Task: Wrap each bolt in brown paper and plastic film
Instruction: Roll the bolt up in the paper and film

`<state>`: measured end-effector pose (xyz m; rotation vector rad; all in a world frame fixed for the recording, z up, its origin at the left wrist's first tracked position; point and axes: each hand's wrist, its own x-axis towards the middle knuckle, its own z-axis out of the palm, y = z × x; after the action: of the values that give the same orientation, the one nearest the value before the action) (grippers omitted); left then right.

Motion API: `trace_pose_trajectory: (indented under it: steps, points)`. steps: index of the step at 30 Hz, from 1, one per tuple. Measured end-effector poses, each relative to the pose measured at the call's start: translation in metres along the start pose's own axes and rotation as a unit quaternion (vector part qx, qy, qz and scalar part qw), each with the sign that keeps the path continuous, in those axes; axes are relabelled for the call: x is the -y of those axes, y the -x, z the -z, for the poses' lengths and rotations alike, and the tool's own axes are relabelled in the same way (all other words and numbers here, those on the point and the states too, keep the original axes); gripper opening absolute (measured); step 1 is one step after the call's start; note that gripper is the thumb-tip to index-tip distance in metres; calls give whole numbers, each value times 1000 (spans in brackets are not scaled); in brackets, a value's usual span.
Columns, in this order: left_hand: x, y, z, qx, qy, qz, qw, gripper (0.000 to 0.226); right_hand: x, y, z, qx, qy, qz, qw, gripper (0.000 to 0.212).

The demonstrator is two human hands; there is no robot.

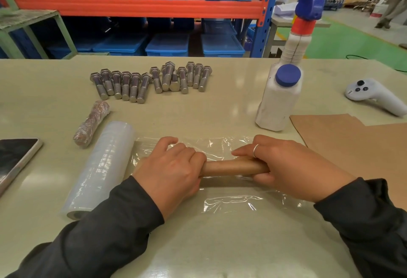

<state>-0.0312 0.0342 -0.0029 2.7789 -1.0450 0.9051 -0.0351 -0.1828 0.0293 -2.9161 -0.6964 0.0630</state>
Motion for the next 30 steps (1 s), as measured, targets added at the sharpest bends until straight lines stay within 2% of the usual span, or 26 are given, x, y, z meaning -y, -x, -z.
trace_pose_trajectory:
  steps: [7,10,12,14,20,24,27,30]
  points:
    - [1,0,0,38,2,-5,999,30,-7,1,4,31,-183,-35,982,32]
    - [1,-1,2,34,3,-3,999,6,-13,2,8,38,-219,-58,973,27]
    - [1,-1,4,55,13,5,998,19,-15,4,10,57,-234,-66,968,26]
    - [2,-2,5,69,29,12,997,27,-15,4,11,74,-233,-68,967,28]
    - [1,0,7,95,33,-10,995,27,-7,1,7,69,-140,-65,986,29]
    - [-1,-1,6,94,18,-23,995,23,0,3,12,12,-146,-75,986,19]
    - [-3,-1,5,93,15,-26,995,22,7,4,15,-24,-175,-79,981,27]
    - [-2,-1,4,99,10,-30,995,24,13,-1,18,-24,-168,-78,982,29]
